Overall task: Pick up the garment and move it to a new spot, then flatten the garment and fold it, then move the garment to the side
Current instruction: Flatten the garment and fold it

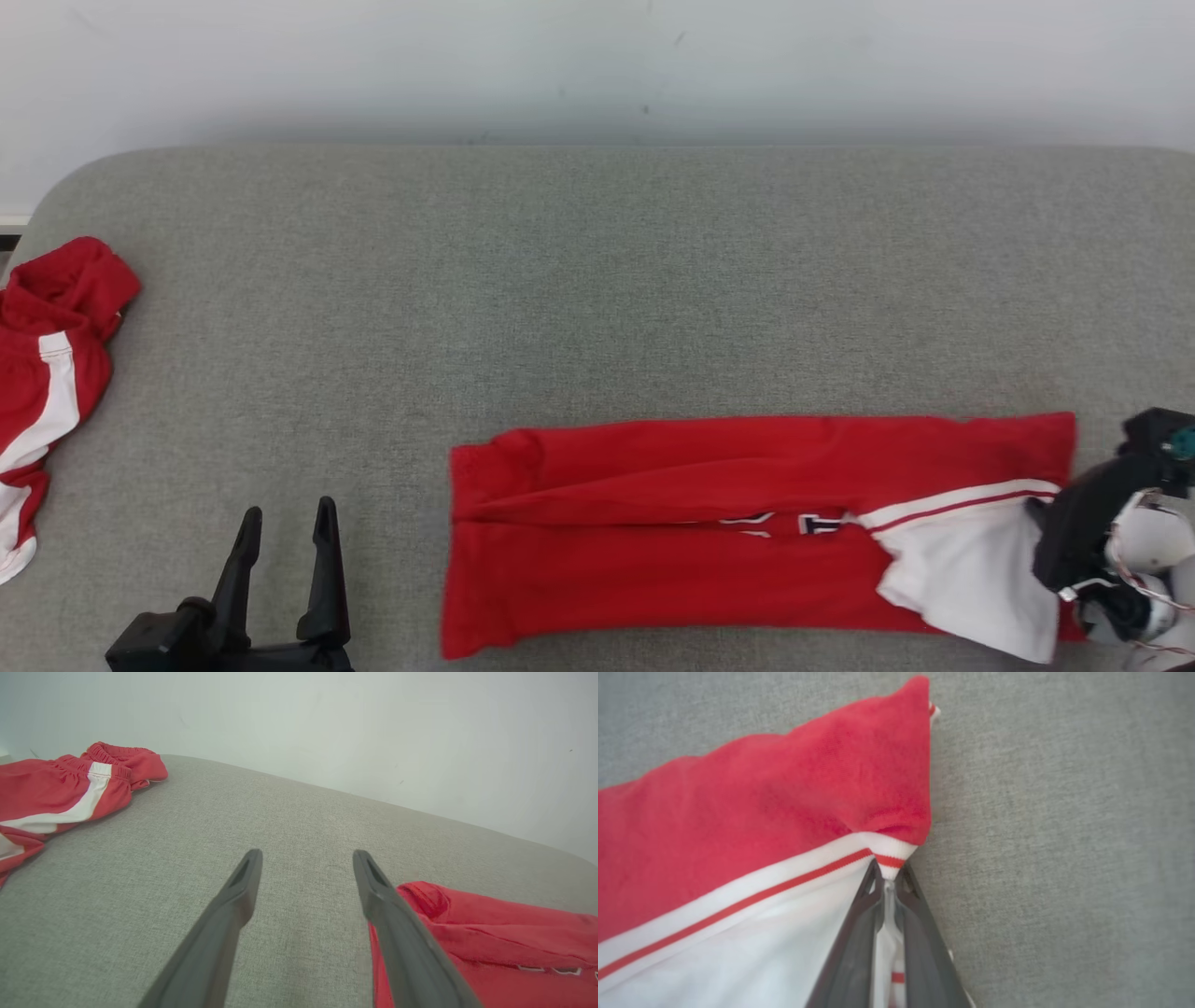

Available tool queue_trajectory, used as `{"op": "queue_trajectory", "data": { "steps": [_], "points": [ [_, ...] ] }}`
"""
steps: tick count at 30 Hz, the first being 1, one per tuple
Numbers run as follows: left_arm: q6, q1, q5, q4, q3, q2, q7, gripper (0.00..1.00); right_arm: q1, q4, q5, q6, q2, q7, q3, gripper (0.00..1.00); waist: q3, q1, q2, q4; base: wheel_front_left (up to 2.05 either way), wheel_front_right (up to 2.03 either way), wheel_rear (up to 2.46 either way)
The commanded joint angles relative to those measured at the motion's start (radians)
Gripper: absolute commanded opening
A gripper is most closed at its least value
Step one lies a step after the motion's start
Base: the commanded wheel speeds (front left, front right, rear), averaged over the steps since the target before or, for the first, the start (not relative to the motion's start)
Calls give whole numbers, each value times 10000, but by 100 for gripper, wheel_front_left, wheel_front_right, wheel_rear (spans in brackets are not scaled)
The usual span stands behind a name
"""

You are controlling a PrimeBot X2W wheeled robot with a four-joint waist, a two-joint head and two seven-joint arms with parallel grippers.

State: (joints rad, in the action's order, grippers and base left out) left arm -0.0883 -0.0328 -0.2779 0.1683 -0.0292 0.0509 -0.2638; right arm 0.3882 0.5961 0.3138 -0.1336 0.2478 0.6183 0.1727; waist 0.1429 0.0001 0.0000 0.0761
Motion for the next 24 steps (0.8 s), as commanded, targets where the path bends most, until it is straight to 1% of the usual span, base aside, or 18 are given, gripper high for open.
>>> {"op": "queue_trajectory", "data": {
  "steps": [1, 4, 7, 10, 13, 16, 18, 21, 24],
  "points": [
    [31, -70, -10, -45, -29, -4, -7, 100, -156, 226, -262, 53, 251, -71, 394, 0, -31, -1, 0, -64, 0, 0, 0],
    [43, -9, -10, -106, -63, -5, -7, 100, -148, 212, -687, 50, 336, -307, 1119, 0, -66, -1, 0, -187, 0, 0, 0],
    [54, 60, 30, -185, -100, -4, -6, 100, -70, 45, -834, 43, 256, -502, 1730, 0, -80, -1, 0, -335, 0, 0, 0],
    [45, 136, 66, -207, -94, -4, -7, 100, -153, -253, -1230, 43, 575, -699, 2174, 0, -120, -1, 0, -461, 0, 0, 0],
    [38, 166, 54, -185, -74, -3, -7, 100, -194, -630, -1733, 43, 734, -981, 2512, 0, -181, -1, 0, -553, 0, 0, 0],
    [18, 189, 12, -167, -42, -3, -7, 100, -341, -1076, -2263, 43, 911, -1197, 2591, 0, -262, -1, 0, -597, 0, 0, 0],
    [12, 223, 12, -133, -16, -5, -7, 100, -492, -1222, -2476, 43, 928, -1121, 2570, 0, -352, -1, 0, -604, 0, 0, 0],
    [26, 279, -26, -86, 24, -5, -7, 100, -627, -1517, -2525, 43, 694, -904, 2360, 0, -520, -1, 0, -595, 0, 0, 0],
    [70, 422, -44, -57, 16, -4, -7, 100, -837, -1921, -2163, 41, 351, -517, 1799, 0, -706, -1, 0, -615, 0, 0, 0]
  ]
}}
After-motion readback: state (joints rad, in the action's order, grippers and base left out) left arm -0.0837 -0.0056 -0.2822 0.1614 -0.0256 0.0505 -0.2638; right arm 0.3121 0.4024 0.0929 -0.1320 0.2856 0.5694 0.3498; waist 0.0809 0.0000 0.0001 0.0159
